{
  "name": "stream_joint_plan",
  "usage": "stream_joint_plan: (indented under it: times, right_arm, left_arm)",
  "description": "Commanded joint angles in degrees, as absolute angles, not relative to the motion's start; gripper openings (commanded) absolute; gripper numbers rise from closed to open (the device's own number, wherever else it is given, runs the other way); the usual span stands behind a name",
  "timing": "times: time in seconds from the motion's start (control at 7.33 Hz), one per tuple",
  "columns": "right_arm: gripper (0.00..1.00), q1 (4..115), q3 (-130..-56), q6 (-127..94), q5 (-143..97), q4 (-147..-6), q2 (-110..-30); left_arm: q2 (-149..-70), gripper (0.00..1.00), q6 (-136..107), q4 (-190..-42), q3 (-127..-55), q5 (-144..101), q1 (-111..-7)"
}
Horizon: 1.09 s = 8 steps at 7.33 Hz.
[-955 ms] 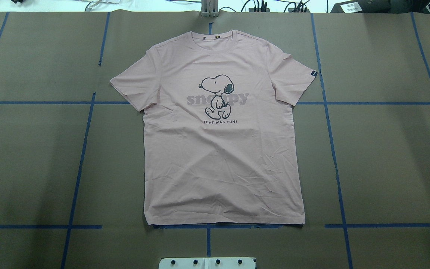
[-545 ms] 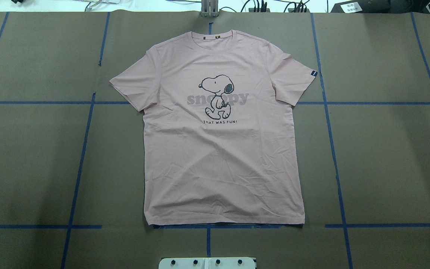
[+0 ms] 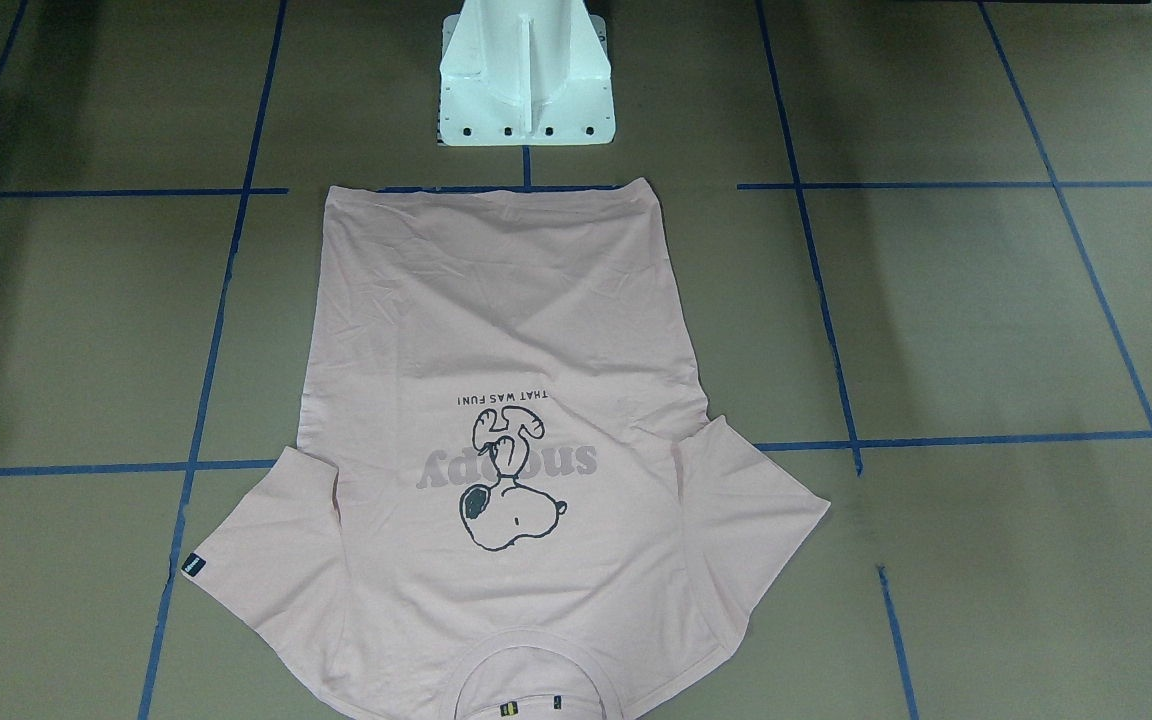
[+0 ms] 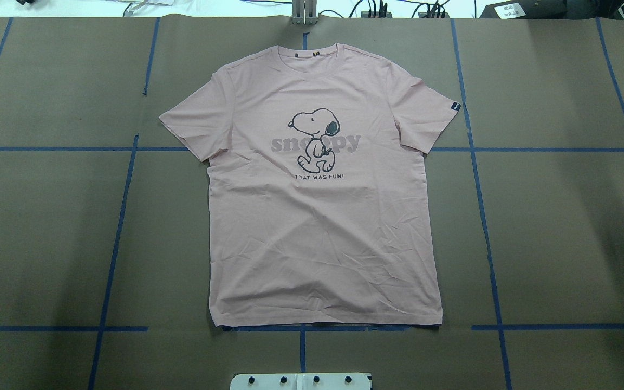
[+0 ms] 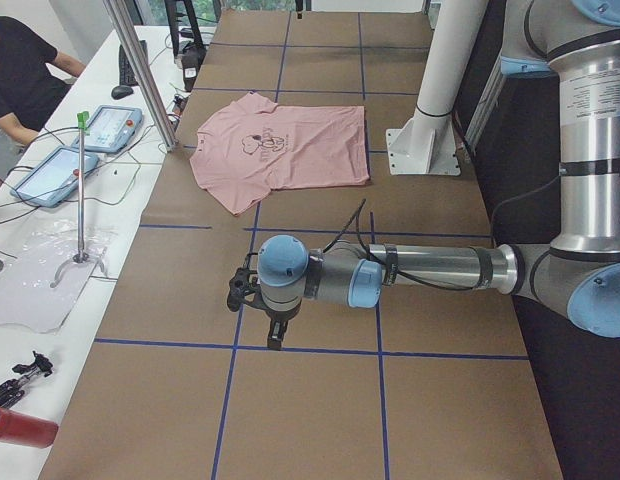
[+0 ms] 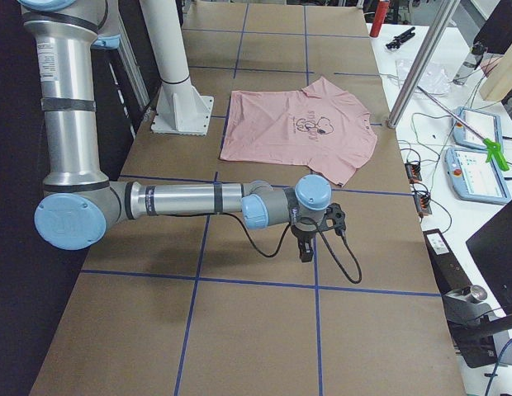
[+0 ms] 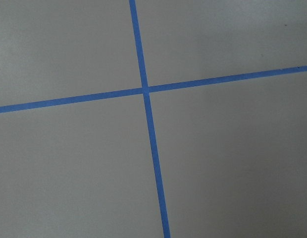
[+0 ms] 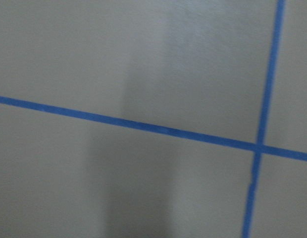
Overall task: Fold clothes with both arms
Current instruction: 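Move the right gripper toward the shirt's sleeve farthest from the robot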
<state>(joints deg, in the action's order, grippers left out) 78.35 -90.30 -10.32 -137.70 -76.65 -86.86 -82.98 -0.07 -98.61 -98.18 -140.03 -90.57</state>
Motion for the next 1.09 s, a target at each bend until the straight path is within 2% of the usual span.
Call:
stream_joint_plan:
  times: [0.0, 0.27, 0.41, 0.68, 0.95]
  right_arm:
    - [1.00, 67.80, -87.64, -33.27, -135.55, -70.23, -76.79]
    - [1.00, 60.50, -84.05, -48.88, -124.58, -70.23, -66.23]
    - [0.98, 57.60, -79.50, -55.65, -119.41, -69.09, -61.92]
    - [0.77, 54.16, -70.26, -68.41, -112.17, -57.52, -58.55]
    - [0.69, 53.53, -68.74, -69.26, -110.22, -57.66, -58.01]
  left_arm:
    - [-82.62, 1.00, -1.50, -101.77, -98.00, -140.36, -90.44]
    - [-82.71, 1.00, -2.11, -103.18, -97.91, -140.45, -90.26]
    - [-82.62, 1.00, -2.11, -103.18, -98.26, -140.45, -90.26]
    - [-82.62, 1.00, -2.20, -103.18, -98.43, -141.06, -90.26]
    - [-82.62, 1.00, -2.11, -103.36, -98.44, -143.17, -90.26]
